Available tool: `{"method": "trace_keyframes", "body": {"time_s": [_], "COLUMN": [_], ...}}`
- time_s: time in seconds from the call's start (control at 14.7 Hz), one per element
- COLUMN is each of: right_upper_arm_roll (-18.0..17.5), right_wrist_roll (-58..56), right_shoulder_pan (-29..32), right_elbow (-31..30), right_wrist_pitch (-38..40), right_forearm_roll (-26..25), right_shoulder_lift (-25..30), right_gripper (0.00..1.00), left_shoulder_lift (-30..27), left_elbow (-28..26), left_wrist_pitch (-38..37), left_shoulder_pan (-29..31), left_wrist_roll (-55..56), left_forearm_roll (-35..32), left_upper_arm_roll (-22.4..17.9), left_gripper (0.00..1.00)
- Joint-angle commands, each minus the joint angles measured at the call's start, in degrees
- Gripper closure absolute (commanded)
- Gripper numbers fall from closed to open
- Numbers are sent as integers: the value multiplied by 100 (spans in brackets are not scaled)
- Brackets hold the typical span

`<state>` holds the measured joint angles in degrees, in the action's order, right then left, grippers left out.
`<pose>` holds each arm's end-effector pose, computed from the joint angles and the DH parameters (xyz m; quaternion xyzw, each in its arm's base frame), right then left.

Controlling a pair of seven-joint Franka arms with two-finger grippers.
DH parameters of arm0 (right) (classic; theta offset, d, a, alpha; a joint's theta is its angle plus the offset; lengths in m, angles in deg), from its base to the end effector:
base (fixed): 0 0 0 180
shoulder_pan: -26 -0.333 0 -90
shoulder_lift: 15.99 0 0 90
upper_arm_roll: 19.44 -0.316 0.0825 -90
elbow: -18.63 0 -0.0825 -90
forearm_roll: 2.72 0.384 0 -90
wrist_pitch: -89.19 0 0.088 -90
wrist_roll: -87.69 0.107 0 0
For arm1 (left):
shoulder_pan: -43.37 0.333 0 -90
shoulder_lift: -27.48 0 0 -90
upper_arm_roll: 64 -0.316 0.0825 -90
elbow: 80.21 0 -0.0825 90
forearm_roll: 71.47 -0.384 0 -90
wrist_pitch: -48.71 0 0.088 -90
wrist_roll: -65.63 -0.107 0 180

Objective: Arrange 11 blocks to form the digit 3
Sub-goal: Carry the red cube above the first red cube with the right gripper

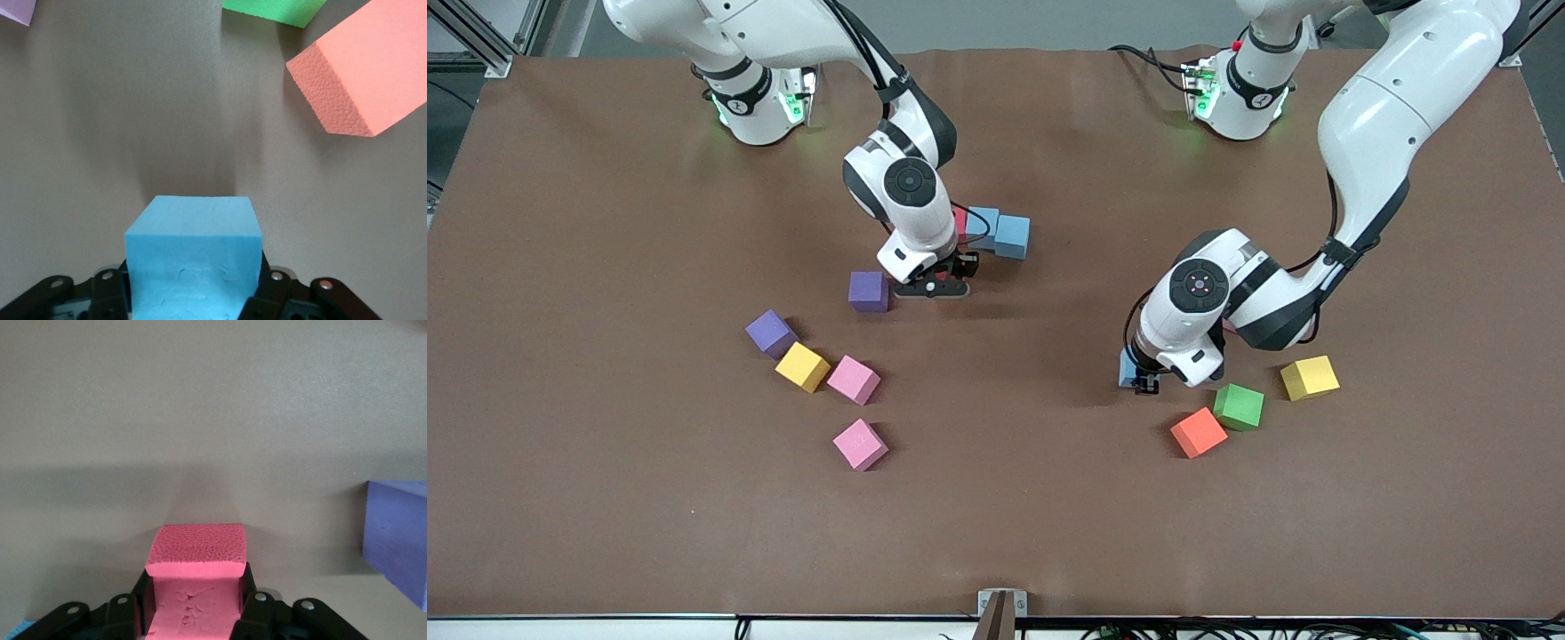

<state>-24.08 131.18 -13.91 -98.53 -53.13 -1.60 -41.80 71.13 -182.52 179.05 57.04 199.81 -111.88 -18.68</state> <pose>0.4252 0.4175 0.2175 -0.9997 0.0025 0.0200 0.0134 0.5851 -0.2885 0.2253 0.7444 0.6675 0.0082 0.0125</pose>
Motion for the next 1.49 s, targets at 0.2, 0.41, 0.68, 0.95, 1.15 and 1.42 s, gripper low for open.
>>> {"method": "trace_keyframes", "body": {"time_s": [0.2,0.41,0.68,0.95,1.15,1.42], "right_upper_arm_roll": [-213,-213,-213,-213,-213,-213], "right_wrist_roll": [-139,-130,-139,-148,-148,-148], "right_shoulder_pan": [134,116,98,81,63,63], "right_elbow": [-412,-421,-500,-614,-623,-623], "right_wrist_pitch": [-93,-102,-102,-102,-102,-128], "right_forearm_roll": [220,221,230,230,230,230], "right_shoulder_lift": [278,278,322,384,384,357], "right_gripper": [98,98,98,98,98,98], "left_shoulder_lift": [56,65,74,100,100,100], "left_elbow": [107,107,107,107,116,116], "left_wrist_pitch": [-35,-35,-26,-17,-17,-17], "left_shoulder_pan": [-57,-57,-57,-57,-57,-57], "left_wrist_roll": [-66,-66,-110,-110,-110,-110], "left_forearm_roll": [68,68,42,33,33,33], "left_upper_arm_roll": [-32,-32,-32,-32,-32,-32], "left_gripper": [46,46,46,46,45,45]}}
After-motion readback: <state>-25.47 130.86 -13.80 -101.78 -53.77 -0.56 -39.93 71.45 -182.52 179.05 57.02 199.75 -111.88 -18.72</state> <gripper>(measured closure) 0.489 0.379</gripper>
